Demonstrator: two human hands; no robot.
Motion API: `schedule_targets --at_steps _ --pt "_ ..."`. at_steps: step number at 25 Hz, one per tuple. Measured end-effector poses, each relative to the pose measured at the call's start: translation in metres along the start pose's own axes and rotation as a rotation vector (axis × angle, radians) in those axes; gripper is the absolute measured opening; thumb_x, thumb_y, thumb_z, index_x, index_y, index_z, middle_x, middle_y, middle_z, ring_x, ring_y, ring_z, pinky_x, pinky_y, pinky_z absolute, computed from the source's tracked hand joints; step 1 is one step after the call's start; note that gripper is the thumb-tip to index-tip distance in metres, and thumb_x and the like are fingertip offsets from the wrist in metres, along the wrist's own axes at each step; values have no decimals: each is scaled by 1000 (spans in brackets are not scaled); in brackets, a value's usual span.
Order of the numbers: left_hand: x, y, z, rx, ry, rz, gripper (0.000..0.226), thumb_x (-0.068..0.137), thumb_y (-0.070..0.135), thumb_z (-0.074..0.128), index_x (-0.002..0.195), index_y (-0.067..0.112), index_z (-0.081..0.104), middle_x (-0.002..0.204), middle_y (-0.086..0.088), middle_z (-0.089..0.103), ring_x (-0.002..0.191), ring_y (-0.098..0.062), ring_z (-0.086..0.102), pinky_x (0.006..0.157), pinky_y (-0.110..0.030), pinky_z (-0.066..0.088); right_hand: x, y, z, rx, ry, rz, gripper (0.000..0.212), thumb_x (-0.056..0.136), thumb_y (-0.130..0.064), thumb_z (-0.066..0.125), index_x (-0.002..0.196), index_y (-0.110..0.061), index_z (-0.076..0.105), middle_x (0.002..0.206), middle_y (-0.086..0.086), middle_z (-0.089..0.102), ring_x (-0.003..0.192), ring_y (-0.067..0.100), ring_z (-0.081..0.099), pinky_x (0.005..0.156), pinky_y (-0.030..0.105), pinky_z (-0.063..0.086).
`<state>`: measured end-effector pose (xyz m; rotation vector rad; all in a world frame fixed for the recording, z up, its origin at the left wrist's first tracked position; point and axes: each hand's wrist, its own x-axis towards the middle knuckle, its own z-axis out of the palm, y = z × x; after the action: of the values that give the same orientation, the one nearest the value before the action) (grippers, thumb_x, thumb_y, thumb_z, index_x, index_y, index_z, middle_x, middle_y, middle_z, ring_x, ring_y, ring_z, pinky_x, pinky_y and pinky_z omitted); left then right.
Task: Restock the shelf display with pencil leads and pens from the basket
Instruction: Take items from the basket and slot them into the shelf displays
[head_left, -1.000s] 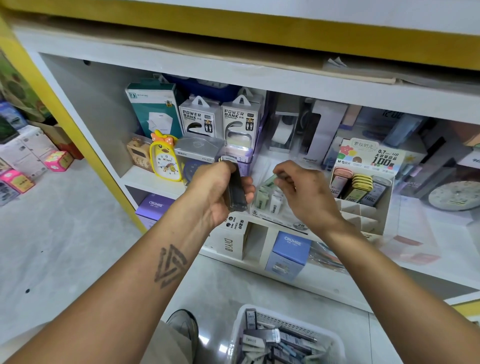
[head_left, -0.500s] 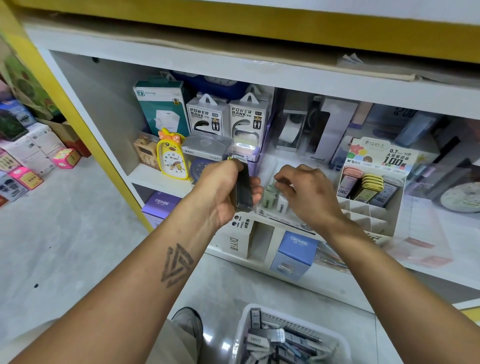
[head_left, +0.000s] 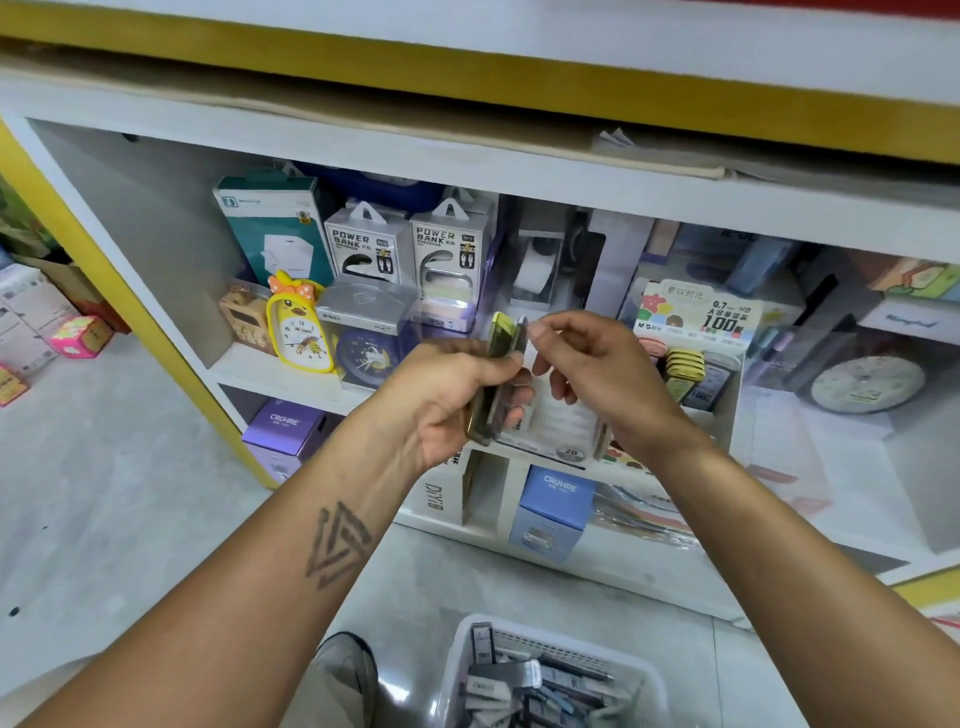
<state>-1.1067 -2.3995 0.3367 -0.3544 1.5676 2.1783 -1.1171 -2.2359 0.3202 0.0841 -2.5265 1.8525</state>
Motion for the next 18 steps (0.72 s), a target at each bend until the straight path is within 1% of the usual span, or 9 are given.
schedule_targets --at_steps 2,4,6,8,11,12,14,16,18 --pt "-1 -7 14 39 -48 -7 33 86 -2 69 118 -4 62 100 -22 71 72 -26 66 63 -34 55 -8 -3 -13 8 7 39 22 92 -38 69 99 -17 70 68 3 70 54 17 54 49 25 44" --pt "-2 -15 30 50 -81 -23 36 83 -4 70 118 -3 62 101 -22 70 74 -28 67 64 -35 57 -13 -2 -29 31 53 76 17 92 -24 70 97 -8 70 62 3 66 51 18 53 47 26 44" --pt "0 -20 42 21 -96 -31 32 85 -4 67 117 -5 63 106 -25 69 86 -34 69 73 -45 60 -19 -2 -47 57 96 118 8 92 -7 65 96 -6 72 62 7 65 50 17 56 50 28 48" --pt "3 -23 56 -11 -79 -36 27 87 -4 65 114 -6 66 105 -25 71 91 -35 70 73 -52 60 -26 -1 -71 75 145 118 18 90 2 59 96 -9 72 67 14 66 54 19 59 54 30 51" --pt "8 -25 74 24 -15 -38 16 92 1 61 106 -3 68 81 -19 68 68 -28 65 67 -45 59 -36 1 -111 33 218 -1 24 87 7 61 97 -12 71 71 21 61 63 19 58 57 26 50" --pt "10 -26 80 58 12 -47 17 95 4 58 107 -1 68 76 -15 65 62 -25 62 59 -40 59 -39 3 -123 -53 246 -51 24 87 6 61 96 -14 71 74 22 62 65 19 56 60 27 48" --pt "12 -29 88 113 45 -75 20 98 11 54 110 2 68 74 -13 64 57 -23 59 44 -30 53 -43 9 -142 -376 313 -158 24 87 -2 63 97 -22 70 79 10 68 69 15 59 66 30 51" --pt "15 -33 95 114 29 -93 20 98 12 53 110 3 67 78 -14 64 61 -24 60 45 -27 52 -47 17 -154 -674 374 -248 21 88 -9 64 102 -24 68 86 1 73 75 17 65 72 34 56" --pt "19 -37 101 106 12 -98 17 98 12 54 105 3 66 78 -15 65 64 -24 61 50 -29 55 -49 26 -158 -787 390 -290 17 91 -13 65 107 -20 65 90 4 74 78 25 68 72 41 57"
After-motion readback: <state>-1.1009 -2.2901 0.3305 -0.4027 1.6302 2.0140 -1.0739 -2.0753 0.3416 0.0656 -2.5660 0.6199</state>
